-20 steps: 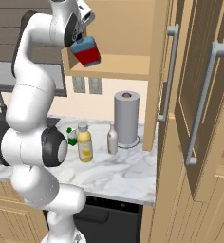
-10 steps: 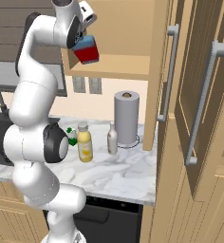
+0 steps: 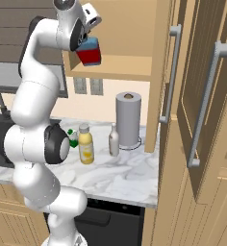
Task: Sort all alcoholic drinks to one cabinet, and non-alcoholic drinks to the other.
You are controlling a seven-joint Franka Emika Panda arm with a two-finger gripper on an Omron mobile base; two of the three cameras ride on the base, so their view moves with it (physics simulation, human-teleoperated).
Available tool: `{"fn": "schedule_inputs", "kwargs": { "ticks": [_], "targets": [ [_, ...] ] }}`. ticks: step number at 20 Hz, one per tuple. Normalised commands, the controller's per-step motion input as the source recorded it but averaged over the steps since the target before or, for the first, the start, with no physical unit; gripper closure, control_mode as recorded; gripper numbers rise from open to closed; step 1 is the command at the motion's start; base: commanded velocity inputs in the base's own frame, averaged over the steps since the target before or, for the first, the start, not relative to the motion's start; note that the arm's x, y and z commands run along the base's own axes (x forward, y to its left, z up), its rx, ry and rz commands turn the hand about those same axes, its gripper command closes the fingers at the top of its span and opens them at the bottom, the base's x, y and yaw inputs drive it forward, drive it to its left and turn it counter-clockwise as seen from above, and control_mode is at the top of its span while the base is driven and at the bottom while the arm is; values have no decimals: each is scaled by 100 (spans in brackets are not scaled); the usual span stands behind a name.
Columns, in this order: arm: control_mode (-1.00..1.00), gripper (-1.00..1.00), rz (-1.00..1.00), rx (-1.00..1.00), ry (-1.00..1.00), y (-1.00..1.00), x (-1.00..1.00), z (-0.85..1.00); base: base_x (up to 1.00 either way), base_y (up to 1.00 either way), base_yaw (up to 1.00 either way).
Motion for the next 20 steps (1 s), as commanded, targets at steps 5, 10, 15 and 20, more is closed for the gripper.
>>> {"fn": "schedule_inputs", "kwargs": {
  "ticks": [5,10,15,20],
  "targets": [
    [-100,-100,-11,0,0,0,31,0,0,0,0],
    [-100,-100,-12,0,0,-3,62,0,0,0,0],
    [-100,-100,-8,2,0,-2,21,-1,0,0,0],
    [-100,-100,-8,5,0,0,-35,-4,0,0,0]
  ]
}}
